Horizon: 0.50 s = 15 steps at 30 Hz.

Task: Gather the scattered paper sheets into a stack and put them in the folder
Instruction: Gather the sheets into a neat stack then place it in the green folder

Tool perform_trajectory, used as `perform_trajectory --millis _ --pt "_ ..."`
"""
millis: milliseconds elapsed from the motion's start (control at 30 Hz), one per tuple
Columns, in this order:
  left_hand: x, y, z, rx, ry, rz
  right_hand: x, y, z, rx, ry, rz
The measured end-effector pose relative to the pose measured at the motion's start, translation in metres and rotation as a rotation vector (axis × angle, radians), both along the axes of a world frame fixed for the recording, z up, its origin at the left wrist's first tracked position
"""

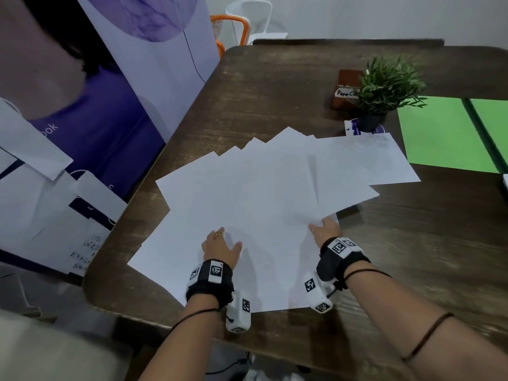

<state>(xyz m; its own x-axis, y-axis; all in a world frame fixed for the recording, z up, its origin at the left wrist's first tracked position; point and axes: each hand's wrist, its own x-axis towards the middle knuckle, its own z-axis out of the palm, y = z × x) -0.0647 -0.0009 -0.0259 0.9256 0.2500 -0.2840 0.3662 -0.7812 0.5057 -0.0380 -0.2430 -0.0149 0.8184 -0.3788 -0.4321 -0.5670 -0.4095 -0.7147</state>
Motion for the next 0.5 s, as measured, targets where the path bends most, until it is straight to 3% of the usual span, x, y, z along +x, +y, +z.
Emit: perform_trajectory --millis 167,333,500 --pt "0.012 -0.024 0.003 -0.011 0.148 -0.03 -0.003 -0.016 0.004 0.012 -0.151 -0.06" --pt "0.019 -0.038 0.027 -0.13 0.068 0.07 -0.008 -0.023 0.046 0.224 -0.394 -0.007" --pt "0.035 -0.042 0.04 -0.702 -0.005 0.219 -0.02 -0.051 0.084 0.366 -0.51 -0.068"
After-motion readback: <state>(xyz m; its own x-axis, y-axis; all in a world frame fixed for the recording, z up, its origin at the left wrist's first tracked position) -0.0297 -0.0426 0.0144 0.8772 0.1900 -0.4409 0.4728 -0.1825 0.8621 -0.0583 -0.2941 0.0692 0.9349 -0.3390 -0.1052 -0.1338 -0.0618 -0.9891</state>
